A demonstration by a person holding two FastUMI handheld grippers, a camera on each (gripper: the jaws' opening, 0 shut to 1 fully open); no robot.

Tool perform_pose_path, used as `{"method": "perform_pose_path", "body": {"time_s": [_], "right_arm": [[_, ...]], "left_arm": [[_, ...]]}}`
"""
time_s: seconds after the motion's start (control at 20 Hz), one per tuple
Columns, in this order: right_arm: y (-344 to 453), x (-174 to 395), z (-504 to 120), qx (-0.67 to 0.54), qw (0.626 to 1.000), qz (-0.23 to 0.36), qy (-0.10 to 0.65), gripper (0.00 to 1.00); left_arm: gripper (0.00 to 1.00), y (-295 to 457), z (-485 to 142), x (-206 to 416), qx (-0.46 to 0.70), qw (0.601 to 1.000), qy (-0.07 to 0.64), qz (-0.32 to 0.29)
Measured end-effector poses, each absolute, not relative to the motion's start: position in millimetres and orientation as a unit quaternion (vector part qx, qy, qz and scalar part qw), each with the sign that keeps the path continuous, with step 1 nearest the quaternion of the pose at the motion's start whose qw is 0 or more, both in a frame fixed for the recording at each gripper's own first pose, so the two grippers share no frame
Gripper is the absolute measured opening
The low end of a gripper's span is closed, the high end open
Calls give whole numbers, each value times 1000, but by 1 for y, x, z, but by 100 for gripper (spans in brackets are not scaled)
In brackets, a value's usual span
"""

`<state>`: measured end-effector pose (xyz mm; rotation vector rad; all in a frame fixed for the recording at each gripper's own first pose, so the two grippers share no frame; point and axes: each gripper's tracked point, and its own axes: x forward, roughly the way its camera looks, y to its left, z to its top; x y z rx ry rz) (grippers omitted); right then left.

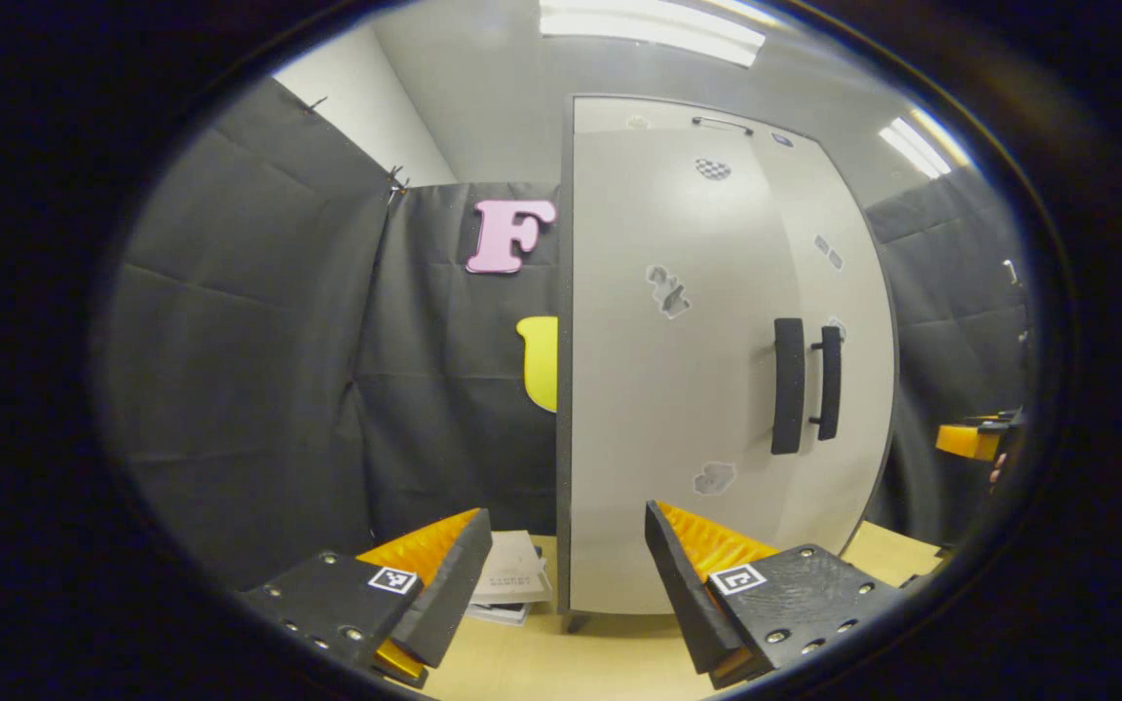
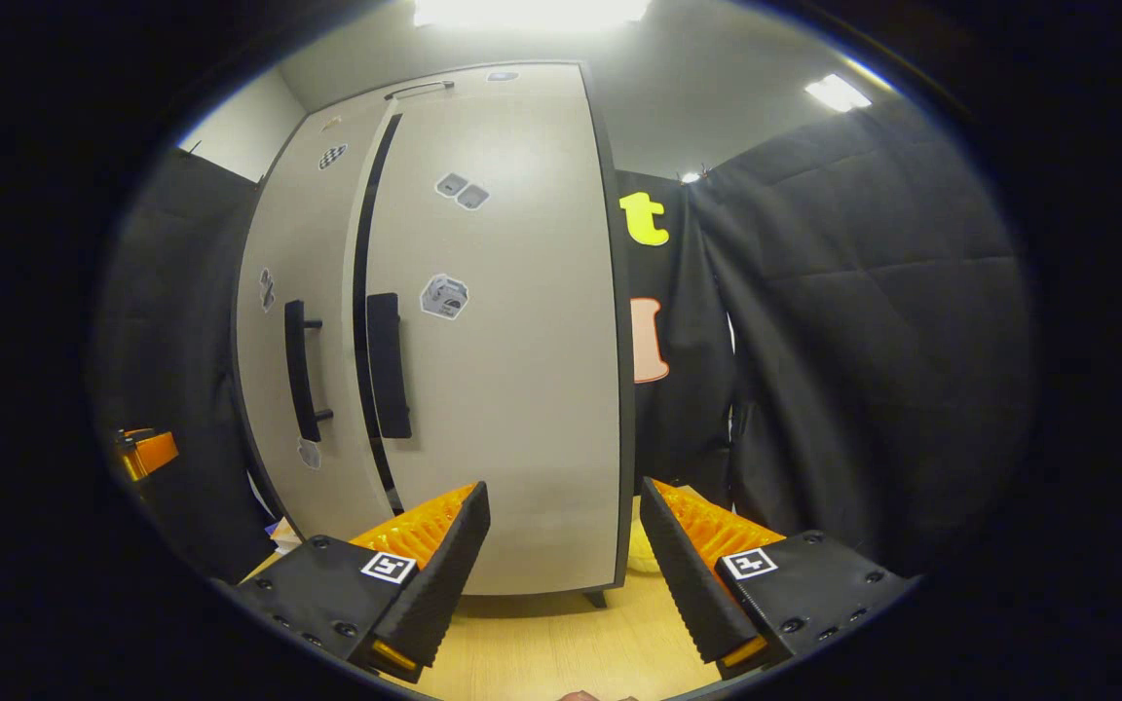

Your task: Grab one shoe with the right hand and put it into the shoe cabinet, grab the other shoe with the left hand and put it into the shoe cabinet; then close the right door with the right hand and the left door with the left hand.

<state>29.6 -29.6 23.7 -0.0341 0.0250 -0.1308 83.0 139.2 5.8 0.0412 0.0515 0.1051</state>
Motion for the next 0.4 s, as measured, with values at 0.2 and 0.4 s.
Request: {"method": "perform_pose_path", "body": {"time_s": [0.2, 0.4], "right_arm": [[-27, 32, 12, -61, 995, -66, 47, 98], [-16, 36, 10, -73, 994, -48, 59, 99]], "left_arm": [[94, 138, -32, 85, 33, 994, 57, 89], [92, 123, -50, 84, 6, 996, 65, 68]]}}
